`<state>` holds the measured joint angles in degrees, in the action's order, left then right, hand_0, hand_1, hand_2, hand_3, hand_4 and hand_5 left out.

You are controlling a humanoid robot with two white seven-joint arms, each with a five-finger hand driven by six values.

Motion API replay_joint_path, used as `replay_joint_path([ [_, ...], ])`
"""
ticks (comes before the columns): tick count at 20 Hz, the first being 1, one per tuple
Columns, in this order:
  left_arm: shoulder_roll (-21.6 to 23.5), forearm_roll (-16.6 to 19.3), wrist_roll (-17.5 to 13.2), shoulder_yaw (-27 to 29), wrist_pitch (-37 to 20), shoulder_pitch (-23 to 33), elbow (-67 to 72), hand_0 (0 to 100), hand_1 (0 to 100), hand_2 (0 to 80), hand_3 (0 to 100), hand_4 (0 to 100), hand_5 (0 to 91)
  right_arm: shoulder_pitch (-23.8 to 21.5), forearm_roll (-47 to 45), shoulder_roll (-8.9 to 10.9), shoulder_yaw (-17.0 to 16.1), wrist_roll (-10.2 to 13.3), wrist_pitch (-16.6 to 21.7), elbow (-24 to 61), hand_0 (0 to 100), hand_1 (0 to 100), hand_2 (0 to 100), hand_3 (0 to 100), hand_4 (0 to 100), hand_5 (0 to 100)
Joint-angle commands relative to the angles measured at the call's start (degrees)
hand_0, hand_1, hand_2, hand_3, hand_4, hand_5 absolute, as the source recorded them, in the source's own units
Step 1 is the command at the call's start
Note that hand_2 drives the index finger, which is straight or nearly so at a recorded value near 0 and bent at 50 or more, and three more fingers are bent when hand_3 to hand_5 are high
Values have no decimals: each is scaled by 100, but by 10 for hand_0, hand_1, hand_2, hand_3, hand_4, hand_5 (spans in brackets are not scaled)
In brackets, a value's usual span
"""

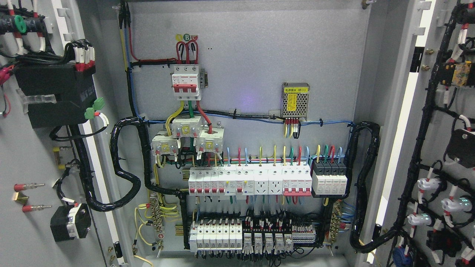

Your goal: Open door with both hands

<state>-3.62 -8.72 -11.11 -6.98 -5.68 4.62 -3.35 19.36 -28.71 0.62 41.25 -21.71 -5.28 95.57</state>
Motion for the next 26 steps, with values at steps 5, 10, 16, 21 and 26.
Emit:
replay_joint_path([
  [5,247,73,56,-514,94,977,-2631,0,0,0,0,31,0,-985,24,1212,-977,255,774,32,107,0,0,0,0,0],
  [10,659,362,56,-559,173,1988,-5021,0,0,0,0,32,0,-1443,24,1405,-1391,255,923,84,107,0,0,0,0,0],
  [16,1109,468,161,-664,147,3122,-7729,0,0,0,0,32,0,-2383,32,1572,-1786,255,1265,295,107,0,0,0,0,0],
  [21,1408,468,161,-612,103,3800,-9366,0,0,0,0,31,0,-3174,24,1967,-2208,255,1924,646,107,0,0,0,0,0],
  [26,1460,468,161,-594,-90,4046,-10106,0,0,0,0,31,0,-3780,15,2477,-2525,255,2574,901,106,0,0,0,0,0],
])
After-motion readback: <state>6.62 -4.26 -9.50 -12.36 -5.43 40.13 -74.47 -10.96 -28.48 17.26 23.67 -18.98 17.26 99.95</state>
